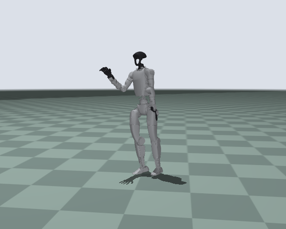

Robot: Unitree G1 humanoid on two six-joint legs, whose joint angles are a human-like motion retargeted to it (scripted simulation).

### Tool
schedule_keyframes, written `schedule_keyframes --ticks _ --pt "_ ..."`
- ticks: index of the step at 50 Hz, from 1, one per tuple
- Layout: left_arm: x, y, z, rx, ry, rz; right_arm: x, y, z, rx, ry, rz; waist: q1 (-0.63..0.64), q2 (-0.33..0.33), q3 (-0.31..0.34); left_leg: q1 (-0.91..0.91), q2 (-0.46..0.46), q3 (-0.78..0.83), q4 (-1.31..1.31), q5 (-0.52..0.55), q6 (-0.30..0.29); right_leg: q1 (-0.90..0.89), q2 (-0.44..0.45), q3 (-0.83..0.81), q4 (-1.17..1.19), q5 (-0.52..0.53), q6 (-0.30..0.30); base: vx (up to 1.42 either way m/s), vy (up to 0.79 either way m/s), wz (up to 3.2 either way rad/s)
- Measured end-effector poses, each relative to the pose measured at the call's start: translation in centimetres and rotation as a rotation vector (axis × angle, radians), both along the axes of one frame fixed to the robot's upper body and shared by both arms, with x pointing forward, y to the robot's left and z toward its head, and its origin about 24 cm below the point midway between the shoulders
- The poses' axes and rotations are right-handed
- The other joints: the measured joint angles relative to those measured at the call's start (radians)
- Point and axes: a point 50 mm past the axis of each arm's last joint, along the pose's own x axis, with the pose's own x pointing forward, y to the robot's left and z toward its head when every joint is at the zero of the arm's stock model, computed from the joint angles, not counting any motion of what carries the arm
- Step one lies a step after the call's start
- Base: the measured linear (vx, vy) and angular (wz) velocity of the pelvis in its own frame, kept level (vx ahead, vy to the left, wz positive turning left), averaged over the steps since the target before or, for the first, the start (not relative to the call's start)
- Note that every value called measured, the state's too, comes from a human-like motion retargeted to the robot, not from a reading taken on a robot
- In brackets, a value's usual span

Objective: Upper body actions

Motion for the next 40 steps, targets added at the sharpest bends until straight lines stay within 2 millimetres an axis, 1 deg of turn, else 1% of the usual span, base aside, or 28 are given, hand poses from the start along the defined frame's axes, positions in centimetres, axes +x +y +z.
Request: schedule_keyframes --ticks 2,3,5,7,10,11,13,15,16,18,20,22,24,27,29,30,31,33,35,37,40 --pt "-0.1 0.1 0.0 0.007 -0.001 0.001 2.6 0.2 -1.4 -0.025 0.157 -0.028 -0.030 -0.001 -0.001 0.012 -0.009 -0.031 -0.007 -0.004 0.000 0.008 -0.010 -0.030 0.000 -0.004 0.003 -0.05 0.04 0.80" --pt "0.0 0.2 0.0 0.012 -0.004 0.003 3.5 0.2 -2.0 -0.038 0.232 -0.038 -0.038 -0.002 0.000 0.016 -0.013 -0.040 -0.010 -0.004 -0.001 0.011 -0.013 -0.039 0.000 -0.005 0.003 -0.05 0.08 0.47" --pt "0.4 0.4 0.0 0.019 -0.016 0.011 4.1 0.0 -2.6 -0.073 0.353 -0.058 -0.037 -0.004 0.009 0.017 -0.016 -0.047 -0.011 -0.001 0.000 0.016 -0.016 -0.046 -0.001 -0.007 0.004 -0.03 0.08 0.18" --pt "0.9 0.4 -0.1 0.019 -0.028 0.030 3.0 -0.4 -2.2 -0.072 0.330 -0.067 -0.016 -0.008 0.020 0.008 -0.018 -0.043 -0.007 0.006 0.003 0.022 -0.014 -0.042 -0.004 -0.008 0.004 0.00 0.03 -0.01" --pt "1.1 0.1 -0.1 0.016 -0.034 0.066 0.0 -0.9 -1.4 -0.035 0.140 -0.050 0.022 -0.009 0.025 -0.010 -0.018 -0.038 0.000 0.016 0.004 0.027 -0.010 -0.039 -0.010 -0.009 0.003 0.04 0.07 -0.02" --pt "1.0 0.1 -0.1 0.014 -0.032 0.072 -1.1 -1.0 -1.5 -0.015 0.086 -0.045 0.024 -0.008 0.025 -0.014 -0.019 -0.045 0.002 0.016 0.003 0.028 -0.012 -0.046 -0.011 -0.010 0.004 0.04 0.09 0.26" --pt "0.9 0.1 -0.1 0.010 -0.029 0.084 -3.0 -1.1 -2.2 0.026 0.004 -0.035 0.014 -0.007 0.026 -0.019 -0.021 -0.060 0.004 0.017 0.001 0.030 -0.015 -0.062 -0.013 -0.012 0.006 0.05 0.10 0.41" --pt "0.9 0.1 -0.1 0.006 -0.032 0.096 -4.6 -1.1 -3.5 0.079 -0.045 -0.033 -0.005 -0.005 0.030 -0.019 -0.025 -0.077 0.002 0.016 0.000 0.032 -0.019 -0.078 -0.015 -0.015 0.007 0.02 0.09 0.43" --pt "0.9 0.1 -0.1 0.004 -0.034 0.101 -5.2 -1.1 -4.5 0.104 -0.056 -0.037 -0.015 -0.004 0.032 -0.017 -0.028 -0.085 0.000 0.015 0.000 0.034 -0.021 -0.086 -0.015 -0.016 0.008 0.00 0.08 0.42" --pt "0.8 0.1 -0.1 0.003 -0.037 0.109 -6.3 -1.1 -6.9 0.151 -0.061 -0.048 -0.033 -0.004 0.038 -0.009 -0.032 -0.100 -0.006 0.013 -0.001 0.037 -0.027 -0.101 -0.016 -0.018 0.009 0.00 0.09 0.38" --pt "0.7 0.2 -0.1 0.006 -0.036 0.115 -7.2 -1.0 -10.0 0.192 -0.024 -0.056 -0.044 -0.007 0.042 -0.002 -0.036 -0.110 -0.010 0.011 -0.003 0.040 -0.032 -0.110 -0.016 -0.019 0.011 0.00 0.07 0.22" --pt "0.5 0.2 -0.1 0.007 -0.033 0.118 -7.8 -1.0 -13.9 0.203 0.116 -0.064 -0.043 -0.007 0.044 -0.005 -0.033 -0.107 -0.009 0.012 -0.007 0.038 -0.034 -0.107 -0.016 -0.018 0.011 0.00 0.08 -0.06" --pt "0.4 0.1 -0.1 0.004 -0.029 0.118 -8.4 -0.7 -18.6 0.153 0.334 -0.066 -0.037 -0.005 0.042 -0.015 -0.026 -0.094 -0.002 0.013 -0.011 0.034 -0.032 -0.094 -0.016 -0.016 0.010 0.00 0.09 -0.30" --pt "0.5 0.1 -0.1 -0.011 -0.036 0.098 -10.1 -0.5 -26.1 0.014 0.716 -0.078 -0.022 -0.001 0.044 -0.028 -0.017 -0.068 0.008 0.015 -0.011 0.026 -0.023 -0.068 -0.016 -0.012 0.007 -0.01 0.09 -0.44" --pt "0.8 0.0 -0.1 -0.035 -0.053 0.062 -12.0 -0.7 -30.8 -0.067 0.958 -0.122 -0.011 0.003 0.051 -0.030 -0.013 -0.052 0.012 0.015 -0.010 0.023 -0.018 -0.052 -0.015 -0.009 0.005 -0.04 0.13 -0.41" --pt "1.0 0.0 -0.1 -0.047 -0.061 0.038 -13.2 -0.9 -33.0 -0.098 1.067 -0.156 -0.006 0.004 0.055 -0.029 -0.011 -0.045 0.012 0.015 -0.009 0.022 -0.016 -0.045 -0.015 -0.008 0.004 -0.05 0.13 -0.32" --pt "1.2 0.0 -0.1 -0.055 -0.067 0.008 -14.4 -1.1 -34.7 -0.129 1.146 -0.189 -0.003 0.004 0.059 -0.025 -0.011 -0.041 0.012 0.014 -0.009 0.023 -0.016 -0.041 -0.014 -0.007 0.003 -0.06 0.12 -0.26" --pt "1.5 0.0 -0.1 -0.063 -0.081 -0.057 -16.8 -1.3 -37.3 -0.194 1.265 -0.245 0.006 0.003 0.068 -0.016 -0.011 -0.035 0.010 0.013 -0.007 0.026 -0.015 -0.035 -0.013 -0.006 0.002 -0.07 0.13 -0.17" --pt "1.8 0.1 -0.2 -0.058 -0.092 -0.120 -19.3 -1.3 -39.2 -0.255 1.383 -0.293 0.014 0.003 0.071 -0.008 -0.012 -0.031 0.007 0.012 -0.006 0.028 -0.014 -0.032 -0.012 -0.006 0.002 -0.06 0.11 -0.11" --pt "1.9 0.1 -0.2 -0.046 -0.099 -0.172 -21.9 -1.3 -40.9 -0.319 1.576 -0.329 0.023 0.005 0.069 -0.006 -0.012 -0.026 0.005 0.012 -0.004 0.027 -0.013 -0.027 -0.011 -0.006 0.001 -0.03 0.07 -0.13" --pt "2.0 0.2 -0.2 0.019 -0.121 -0.217 -25.9 -1.5 -42.4 -0.358 1.955 -0.374 0.052 0.008 0.065 -0.009 -0.009 -0.004 0.005 0.015 -0.002 0.024 -0.006 -0.005 -0.012 -0.004 -0.002 -0.03 0.08 -0.35"
